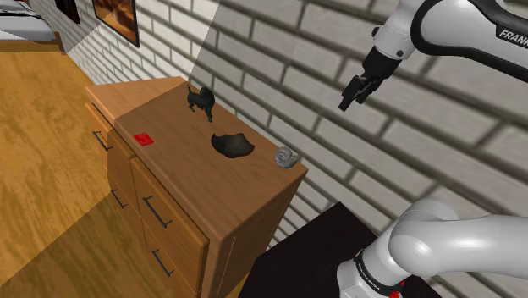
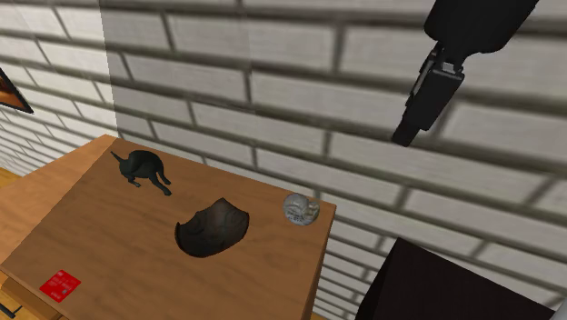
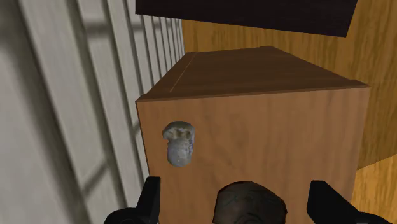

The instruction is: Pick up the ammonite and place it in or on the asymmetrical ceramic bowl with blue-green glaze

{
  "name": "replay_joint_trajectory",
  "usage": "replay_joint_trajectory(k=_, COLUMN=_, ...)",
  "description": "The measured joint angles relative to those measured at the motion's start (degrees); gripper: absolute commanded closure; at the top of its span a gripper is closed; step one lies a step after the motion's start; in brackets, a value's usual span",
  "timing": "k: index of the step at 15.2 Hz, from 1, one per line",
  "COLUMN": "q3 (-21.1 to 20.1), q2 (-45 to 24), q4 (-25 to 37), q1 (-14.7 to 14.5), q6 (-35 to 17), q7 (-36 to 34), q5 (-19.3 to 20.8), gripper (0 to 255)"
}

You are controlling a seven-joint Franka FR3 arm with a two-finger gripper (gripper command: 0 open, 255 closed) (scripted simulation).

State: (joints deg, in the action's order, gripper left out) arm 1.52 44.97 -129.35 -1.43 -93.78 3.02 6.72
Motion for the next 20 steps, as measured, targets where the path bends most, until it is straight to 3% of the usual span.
replay_joint_trajectory(k=2, q3=0.1, q2=-0.6, q4=-0.2, q1=0.0, q6=-0.7, q7=-0.1, q5=0.0, gripper=0)
replay_joint_trajectory(k=7, q3=1.4, q2=-4.6, q4=-4.8, q1=0.4, q6=-8.3, q7=-0.2, q5=0.5, gripper=0)
replay_joint_trajectory(k=12, q3=2.7, q2=-11.3, q4=-8.2, q1=0.8, q6=-17.4, q7=-0.5, q5=1.0, gripper=0)
replay_joint_trajectory(k=20, q3=5.0, q2=-26.3, q4=-8.3, q1=1.5, q6=-30.7, q7=-0.2, q5=1.1, gripper=0)
